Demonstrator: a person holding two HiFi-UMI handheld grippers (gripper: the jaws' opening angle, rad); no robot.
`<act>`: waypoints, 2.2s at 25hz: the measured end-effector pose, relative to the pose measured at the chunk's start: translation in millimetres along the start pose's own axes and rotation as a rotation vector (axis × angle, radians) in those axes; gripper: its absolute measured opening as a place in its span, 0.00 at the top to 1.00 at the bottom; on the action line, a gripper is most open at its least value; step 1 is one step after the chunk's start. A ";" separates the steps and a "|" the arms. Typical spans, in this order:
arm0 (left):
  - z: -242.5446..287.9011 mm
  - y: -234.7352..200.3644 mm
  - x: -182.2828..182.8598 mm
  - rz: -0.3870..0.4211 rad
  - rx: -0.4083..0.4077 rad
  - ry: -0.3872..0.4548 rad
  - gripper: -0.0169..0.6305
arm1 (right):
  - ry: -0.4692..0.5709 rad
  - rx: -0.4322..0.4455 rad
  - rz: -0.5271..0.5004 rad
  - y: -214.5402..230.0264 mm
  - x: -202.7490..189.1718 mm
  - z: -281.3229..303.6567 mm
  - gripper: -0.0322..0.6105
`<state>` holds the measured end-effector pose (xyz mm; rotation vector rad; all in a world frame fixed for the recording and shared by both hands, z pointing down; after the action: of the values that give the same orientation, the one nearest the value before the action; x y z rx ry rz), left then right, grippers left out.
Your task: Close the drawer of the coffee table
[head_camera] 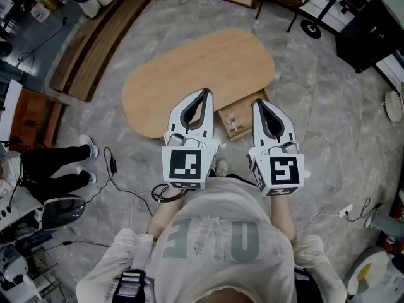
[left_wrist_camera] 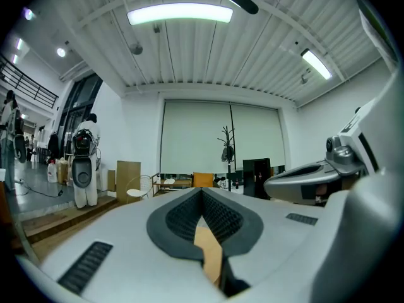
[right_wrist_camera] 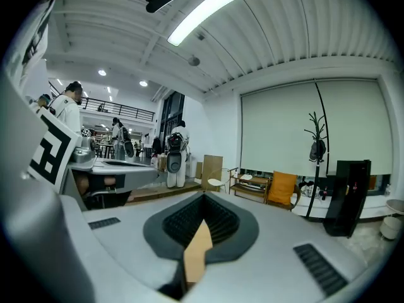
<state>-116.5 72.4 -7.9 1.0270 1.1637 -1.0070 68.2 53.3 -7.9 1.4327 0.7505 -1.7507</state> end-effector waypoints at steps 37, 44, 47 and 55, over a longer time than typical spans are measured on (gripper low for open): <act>153.2 163.5 -331.4 -0.053 -0.249 -0.252 0.96 | -0.223 -0.280 0.113 137.0 -354.5 26.3 0.94; 149.3 193.1 -388.4 -0.058 -0.243 -0.320 0.96 | -0.249 -0.295 0.159 143.0 -417.1 24.9 0.94; 145.6 197.2 -395.2 -0.061 -0.243 -0.327 0.96 | -0.253 -0.290 0.174 142.9 -427.6 23.7 0.94; 147.4 205.8 -408.6 -0.080 -0.250 -0.366 0.96 | -0.283 -0.292 0.195 142.9 -439.8 18.9 0.94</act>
<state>67.3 8.3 431.7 0.5725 1.0013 -1.0313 221.8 37.0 428.4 1.0020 0.6587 -1.5756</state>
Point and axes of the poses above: the fingertips, and each gripper's own axes: z forward along the fingers, y to its right, x out of its top, the point moved 10 cm from there along -z, backward along the fingers, and after that the axes turned 4 degrees about z, right-handed, at the moved point
